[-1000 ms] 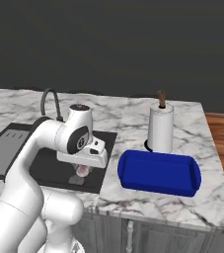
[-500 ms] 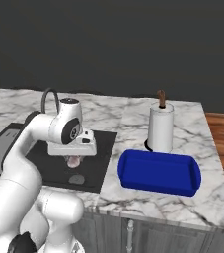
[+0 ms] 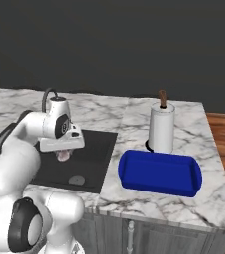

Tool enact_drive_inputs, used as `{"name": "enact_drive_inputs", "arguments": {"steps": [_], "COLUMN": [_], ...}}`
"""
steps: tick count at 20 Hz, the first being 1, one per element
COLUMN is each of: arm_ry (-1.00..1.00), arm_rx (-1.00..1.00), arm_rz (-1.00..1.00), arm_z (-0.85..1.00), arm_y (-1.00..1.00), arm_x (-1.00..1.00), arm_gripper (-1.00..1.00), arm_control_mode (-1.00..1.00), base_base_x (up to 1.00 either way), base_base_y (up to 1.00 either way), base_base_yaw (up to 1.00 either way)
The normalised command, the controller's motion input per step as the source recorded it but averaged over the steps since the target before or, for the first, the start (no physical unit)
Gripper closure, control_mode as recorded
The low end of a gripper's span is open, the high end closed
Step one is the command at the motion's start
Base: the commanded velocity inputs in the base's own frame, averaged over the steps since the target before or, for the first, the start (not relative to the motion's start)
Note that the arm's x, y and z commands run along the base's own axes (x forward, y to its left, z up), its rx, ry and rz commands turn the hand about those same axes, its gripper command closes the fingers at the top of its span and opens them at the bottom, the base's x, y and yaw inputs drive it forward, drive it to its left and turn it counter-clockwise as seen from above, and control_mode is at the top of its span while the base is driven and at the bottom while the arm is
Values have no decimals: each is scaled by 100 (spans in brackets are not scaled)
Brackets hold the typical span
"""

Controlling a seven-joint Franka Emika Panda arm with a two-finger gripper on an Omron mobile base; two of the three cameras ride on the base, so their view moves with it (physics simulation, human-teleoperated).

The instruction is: Pick up all produce items and place them in the sink. Turn on the sink faucet to wash them. Then turn the sink off and put them in the tray.

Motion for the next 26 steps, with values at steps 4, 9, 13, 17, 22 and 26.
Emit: {"name": "enact_drive_inputs", "arguments": {"steps": [4,9,13,17,22,26], "arm_ry": [2,3,4,7,6,1], "arm_rx": [0,0,0,0,0,1], "arm_rz": [9,8,7,3,0,-2], "arm_z": [-44,-59,-58,-53,-46,-38], "arm_y": [18,9,12,18,3,0], "arm_x": [51,53,40,39,45,34], "arm_gripper": [100,100,100,100,100,100], "arm_control_mode": [-100,-100,-100,-100,-100,-100], "base_base_x": [0,0,0,0,0,0], "base_base_y": [0,0,0,0,0,0], "base_base_yaw": [0,0,0,0,0,0]}}
